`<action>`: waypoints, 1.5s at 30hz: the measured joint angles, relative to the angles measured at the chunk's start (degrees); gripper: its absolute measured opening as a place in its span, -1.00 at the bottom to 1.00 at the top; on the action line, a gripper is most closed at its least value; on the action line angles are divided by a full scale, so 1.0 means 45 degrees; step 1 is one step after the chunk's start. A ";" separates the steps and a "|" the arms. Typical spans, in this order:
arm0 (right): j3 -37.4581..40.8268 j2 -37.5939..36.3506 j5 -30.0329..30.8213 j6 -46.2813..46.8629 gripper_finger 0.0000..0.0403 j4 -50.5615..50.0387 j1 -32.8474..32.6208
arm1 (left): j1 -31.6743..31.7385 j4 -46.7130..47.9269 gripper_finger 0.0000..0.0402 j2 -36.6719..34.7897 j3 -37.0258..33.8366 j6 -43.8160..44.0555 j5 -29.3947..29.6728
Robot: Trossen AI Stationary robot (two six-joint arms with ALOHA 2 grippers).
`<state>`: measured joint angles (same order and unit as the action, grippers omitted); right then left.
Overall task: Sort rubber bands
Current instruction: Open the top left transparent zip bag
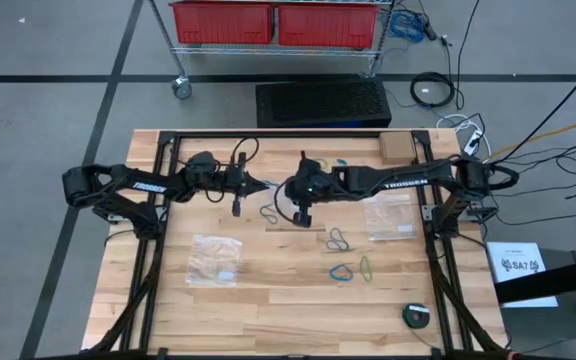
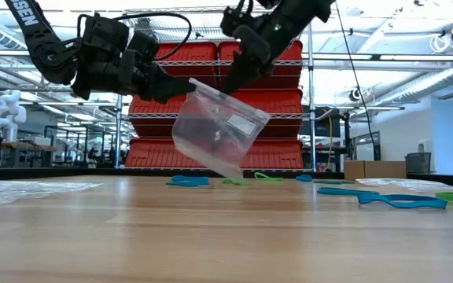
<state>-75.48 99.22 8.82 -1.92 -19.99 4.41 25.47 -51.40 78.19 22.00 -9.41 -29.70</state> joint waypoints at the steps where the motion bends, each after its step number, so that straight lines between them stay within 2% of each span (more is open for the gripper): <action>1: 0.0000 0.0038 -0.0110 0.0033 -0.98 0.0160 0.0051 | 0.0003 0.0004 -1.00 0.0000 0.0000 0.0000 0.0002; 5: 0.0000 0.0102 -0.0923 0.0317 -0.93 0.0510 0.0208 | 0.0000 0.0037 -1.00 0.0000 0.0000 0.0000 0.0002; 13: 0.0000 0.0619 -0.1044 0.0685 -0.99 0.0730 0.0198 | 0.0000 0.0103 -1.00 0.0000 0.0000 0.0005 0.0024; 15: 0.0000 0.0777 -0.0873 0.0754 -0.99 0.0528 0.0203 | 0.0000 0.0112 -1.00 0.0000 0.0000 0.0010 0.0040; 18: 0.0000 0.0807 0.0306 0.0894 -1.00 0.0176 0.0272 | -0.0025 0.0116 -1.00 0.0000 0.0000 0.0163 0.0045; 20: 0.0000 0.0802 0.0581 0.0962 -1.00 0.0295 0.0351 | -0.0088 0.0111 -1.00 0.0000 0.0000 0.0316 0.0050; 25: 0.0000 0.0827 -0.1192 0.0619 -1.00 0.1247 0.0351 | -0.0357 0.0293 -1.00 0.0000 0.0120 0.0326 0.0050; 29: 0.0000 0.0935 -0.1357 0.0677 -0.99 0.1183 0.0206 | -0.0640 0.0650 -1.00 0.0000 0.0423 0.0304 0.0506; 33: 0.0005 0.0943 -0.1277 0.1025 -0.83 0.1320 0.0000 | -0.0976 0.1531 -1.00 0.0000 0.0789 -0.0030 0.1313; 40: 0.0000 0.1101 -0.0932 0.1695 -0.23 0.2039 -0.0132 | -0.1451 0.1527 -1.00 -0.0082 0.0899 -0.0087 0.1979; 42: 0.0000 0.1047 -0.0939 0.1753 -0.17 0.1476 -0.0048 | -0.1530 0.1515 -1.00 -0.0144 0.0899 -0.0074 0.2245; 45: 0.0001 0.0614 -0.0933 0.1755 -0.25 0.0248 0.0170 | -0.1633 0.1501 -1.00 -0.0216 0.0899 0.0012 0.2322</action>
<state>-75.48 101.98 4.62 5.98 -18.87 5.17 18.13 -44.64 77.22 26.04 -9.36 -19.25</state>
